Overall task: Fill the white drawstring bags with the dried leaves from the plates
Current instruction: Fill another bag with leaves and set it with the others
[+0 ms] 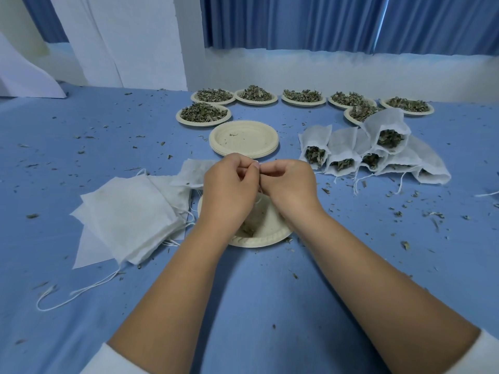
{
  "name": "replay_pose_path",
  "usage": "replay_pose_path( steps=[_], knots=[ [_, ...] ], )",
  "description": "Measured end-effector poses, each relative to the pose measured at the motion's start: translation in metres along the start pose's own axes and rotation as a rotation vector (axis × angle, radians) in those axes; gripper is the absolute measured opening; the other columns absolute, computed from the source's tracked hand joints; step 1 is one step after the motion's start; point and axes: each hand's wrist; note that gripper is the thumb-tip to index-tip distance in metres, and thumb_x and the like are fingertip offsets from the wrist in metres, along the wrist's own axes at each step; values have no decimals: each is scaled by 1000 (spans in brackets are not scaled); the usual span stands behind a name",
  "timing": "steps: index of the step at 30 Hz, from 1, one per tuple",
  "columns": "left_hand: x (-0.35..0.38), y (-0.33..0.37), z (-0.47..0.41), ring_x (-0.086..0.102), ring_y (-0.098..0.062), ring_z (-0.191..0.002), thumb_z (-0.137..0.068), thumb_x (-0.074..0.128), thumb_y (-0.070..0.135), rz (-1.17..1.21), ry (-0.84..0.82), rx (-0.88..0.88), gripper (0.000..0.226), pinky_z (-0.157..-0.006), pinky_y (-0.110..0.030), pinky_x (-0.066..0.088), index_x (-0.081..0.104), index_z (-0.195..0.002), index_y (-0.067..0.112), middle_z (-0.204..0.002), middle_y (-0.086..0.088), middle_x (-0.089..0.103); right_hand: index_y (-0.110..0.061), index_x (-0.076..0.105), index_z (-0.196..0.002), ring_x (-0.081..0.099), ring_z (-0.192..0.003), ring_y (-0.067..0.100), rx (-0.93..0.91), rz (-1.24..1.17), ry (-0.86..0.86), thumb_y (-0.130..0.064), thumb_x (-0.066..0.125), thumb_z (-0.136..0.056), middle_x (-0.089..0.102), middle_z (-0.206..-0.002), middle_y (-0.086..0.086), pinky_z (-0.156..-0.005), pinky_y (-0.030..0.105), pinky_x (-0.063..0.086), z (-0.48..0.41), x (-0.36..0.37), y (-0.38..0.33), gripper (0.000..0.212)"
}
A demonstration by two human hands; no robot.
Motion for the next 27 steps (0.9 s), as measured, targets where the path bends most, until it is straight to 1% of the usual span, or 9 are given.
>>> replay_pose_path(
  steps=[3, 6, 7, 10, 12, 16, 19, 22, 27],
  knots=[
    [-1, 0, 0, 55, 7, -59, -93, 58, 17, 15, 11, -4, 14, -54, -5, 38, 68, -84, 17, -67, 12, 63, -15, 79, -91, 71, -80, 14, -45, 16, -64, -4, 63, -86, 75, -80, 2, -80, 34, 58, 3, -2, -7, 20],
    [-4, 0, -3, 55, 10, -59, -93, 59, 16, 33, 34, -17, 13, -55, -4, 38, 68, -84, 16, -69, 11, 64, -21, 75, -62, 46, -51, 5, -39, -24, -195, -4, 51, -91, 55, -47, -4, -59, 24, 41, 3, -4, -10, 41],
    [-5, 0, -4, 55, 9, -58, -94, 58, 16, 41, 37, -26, 13, -55, -4, 38, 68, -85, 16, -69, 10, 64, -20, 75, -64, 40, -47, 3, -31, -48, -215, -2, 49, -91, 49, -43, -8, -56, 22, 37, 3, -3, -10, 41],
    [-8, 1, -6, 54, 6, -53, -94, 59, 18, 96, 27, -51, 13, -53, -6, 39, 68, -84, 19, -67, 9, 64, -5, 75, -99, 63, -63, 6, 32, -264, -207, 4, 55, -92, 74, -72, 2, -61, 16, 51, 2, -3, -9, 23],
    [-11, 2, -7, 53, 3, -52, -94, 59, 20, 162, 3, -77, 14, -54, -11, 41, 70, -85, 20, -63, 11, 63, -4, 73, -98, 72, -75, 10, 103, -422, -184, 3, 65, -88, 76, -87, 9, -66, 16, 56, 0, -7, -8, 14],
    [-18, 4, -9, 50, -3, -49, -94, 58, 18, 302, -32, -168, 17, -56, -22, 41, 69, -82, 21, -52, 13, 58, -11, 69, -85, 58, -54, 1, 102, -347, -91, -7, 80, -77, 67, -73, 0, -51, 12, 44, -6, -7, -4, 15],
    [-22, 5, -10, 41, -5, -40, -95, 56, 15, 403, -73, -207, 15, -48, -20, 36, 67, -85, 15, -47, 12, 51, -14, 63, -95, 54, -60, 6, 174, -272, -83, -19, 84, -75, 60, -82, -1, -57, 19, 45, -12, -5, 0, 30],
    [-26, 6, -11, 37, -4, -37, -95, 56, 13, 494, -117, -249, 16, -41, -15, 33, 69, -86, 13, -50, 9, 50, -11, 66, -110, 71, -77, 11, 263, -427, -295, -15, 76, -84, 73, -99, 7, -66, 23, 57, -14, -6, 1, 28],
    [-26, 3, -11, 54, -4, -54, -93, 58, 17, 266, -66, -134, 18, -51, -15, 45, 70, -81, 21, -67, 5, 64, 1, 71, -95, 73, -81, 22, 168, -483, -318, -4, 70, -87, 75, -89, 15, -67, 28, 59, -12, -3, 1, 9]
  ],
)
Point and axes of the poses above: each hand's wrist, its own z-axis away from the middle knuckle, its own x-axis out of the palm, y = z × x
